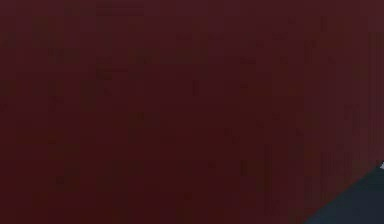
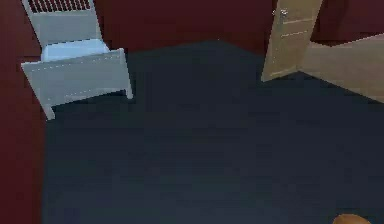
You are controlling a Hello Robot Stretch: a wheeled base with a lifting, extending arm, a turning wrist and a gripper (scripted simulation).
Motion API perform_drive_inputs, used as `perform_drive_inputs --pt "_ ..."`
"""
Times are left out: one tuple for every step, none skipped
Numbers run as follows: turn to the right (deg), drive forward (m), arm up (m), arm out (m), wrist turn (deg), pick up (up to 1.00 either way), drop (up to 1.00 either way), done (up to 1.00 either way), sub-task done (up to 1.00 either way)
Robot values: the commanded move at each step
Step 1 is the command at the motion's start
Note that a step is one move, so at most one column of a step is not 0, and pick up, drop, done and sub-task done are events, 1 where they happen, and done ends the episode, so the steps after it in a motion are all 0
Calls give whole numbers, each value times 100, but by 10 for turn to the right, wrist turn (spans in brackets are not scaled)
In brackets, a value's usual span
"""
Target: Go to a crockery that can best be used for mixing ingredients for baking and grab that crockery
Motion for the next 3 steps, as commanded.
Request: perform_drive_inputs --pt "450 0 0 0 0 0 0 0 0" --pt "450 0 0 0 0 0 0 0 0" --pt "180 0 0 0 0 0 0 0 0"
